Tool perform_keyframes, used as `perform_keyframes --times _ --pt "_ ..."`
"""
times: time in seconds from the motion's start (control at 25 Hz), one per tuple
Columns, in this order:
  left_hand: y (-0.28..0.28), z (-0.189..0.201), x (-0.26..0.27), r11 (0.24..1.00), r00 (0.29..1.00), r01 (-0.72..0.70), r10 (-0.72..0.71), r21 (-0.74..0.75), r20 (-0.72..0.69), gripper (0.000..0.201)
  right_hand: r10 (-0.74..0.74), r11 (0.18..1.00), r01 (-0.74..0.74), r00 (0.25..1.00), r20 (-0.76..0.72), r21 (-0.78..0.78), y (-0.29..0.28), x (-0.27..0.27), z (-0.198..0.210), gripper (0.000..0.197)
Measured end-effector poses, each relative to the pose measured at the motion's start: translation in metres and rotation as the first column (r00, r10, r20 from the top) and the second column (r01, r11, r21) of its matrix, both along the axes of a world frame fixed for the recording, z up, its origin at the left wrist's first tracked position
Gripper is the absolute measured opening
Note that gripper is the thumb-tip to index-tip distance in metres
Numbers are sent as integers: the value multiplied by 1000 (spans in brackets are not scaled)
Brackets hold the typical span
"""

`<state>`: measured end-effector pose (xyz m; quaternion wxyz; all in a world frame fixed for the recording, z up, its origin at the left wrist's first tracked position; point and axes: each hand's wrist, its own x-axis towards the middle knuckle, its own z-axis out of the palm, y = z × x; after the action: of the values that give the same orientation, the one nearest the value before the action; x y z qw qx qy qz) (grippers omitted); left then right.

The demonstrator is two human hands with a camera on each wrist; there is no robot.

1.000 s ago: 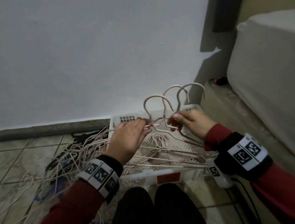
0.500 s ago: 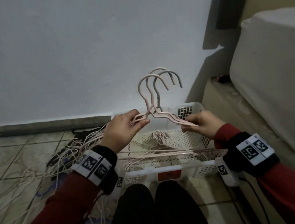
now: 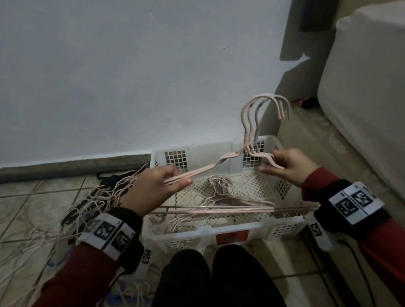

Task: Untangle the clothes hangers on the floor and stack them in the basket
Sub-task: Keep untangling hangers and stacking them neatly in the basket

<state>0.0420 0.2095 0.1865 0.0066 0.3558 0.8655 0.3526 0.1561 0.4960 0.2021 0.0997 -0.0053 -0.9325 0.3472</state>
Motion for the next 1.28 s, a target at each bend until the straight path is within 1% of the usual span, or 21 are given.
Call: perform_keyframes --times 0.08,0.16,0.2,0.28,0.32,0.36,0.44,0.52,0.56,0.64,0.72,0.84,0.88,0.96,1.0,1.04,1.08,1.16,1.2,1.24,1.28 --pt "3 0 -3 999 999 28 -28 15 -15 31 -14 999 17 997 -74 45 -1 -4 -1 15" --pt "1 4 -8 999 1000 24 -23 41 -19 27 -20 998 23 997 -69 52 6 -10 3 16" --pt "0 6 -13 999 1000 16 -15 45 -22 26 -19 999 19 1000 -14 34 12 -13 6 16" --pt "-5 10 -21 999 1000 -18 18 51 -14 24 25 995 -11 988 152 -96 27 -16 12 12" --pt "-7 9 -26 998 999 -43 43 51 -6 25 39 988 -8 979 201 -153 33 -18 12 13" --pt "-8 8 -30 997 998 -66 66 49 3 25 37 985 -1 977 210 -170 37 -21 10 13" --pt "-4 -2 -40 996 996 -85 85 -19 25 20 -7 994 29 981 194 -109 42 -31 0 12" --pt "9 -15 -49 984 998 -68 70 -167 7 17 -28 996 45 976 214 -76 46 -47 -15 17" --pt "17 -23 -54 968 998 -55 54 -246 -8 15 -37 997 54 967 252 -59 50 -55 -24 21" --pt "36 -43 -63 910 999 -42 27 -413 -44 12 -83 996 84 938 337 13 59 -68 -45 23" --pt "54 -64 -74 848 1000 -16 8 -530 -17 19 -132 990 96 890 437 104 69 -86 -67 28" --pt "71 -96 -91 748 999 47 -29 -662 39 27 -217 966 81 765 606 244 78 -112 -100 40" --pt "75 -106 -98 715 999 50 -23 -697 48 29 -238 958 58 707 666 281 78 -119 -107 39" --pt "80 -123 -109 630 994 89 -2 -771 113 31 -259 910 -97 625 737 402 74 -133 -114 30" --pt "83 -132 -115 584 989 117 8 -803 150 31 -256 893 -158 591 765 421 71 -142 -118 24" --pt "85 -141 -120 538 983 144 18 -830 182 31 -246 893 -194 548 800 407 68 -152 -121 20" --pt "87 -149 -125 490 976 175 30 -854 218 32 -232 893 -229 502 833 387 70 -162 -133 16" --pt "90 -164 -132 400 954 258 40 -880 298 34 -199 887 -296 446 873 354 79 -166 -167 13" --pt "89 -170 -132 345 939 300 55 -889 339 36 -232 843 -361 422 876 398 93 -166 -198 14" --pt "88 -180 -134 306 930 329 58 -893 363 41 -305 806 -357 433 849 472 107 -165 -229 16" --pt "85 -187 -134 298 926 337 65 -893 371 49 -360 796 -328 418 834 509 131 -167 -267 25"
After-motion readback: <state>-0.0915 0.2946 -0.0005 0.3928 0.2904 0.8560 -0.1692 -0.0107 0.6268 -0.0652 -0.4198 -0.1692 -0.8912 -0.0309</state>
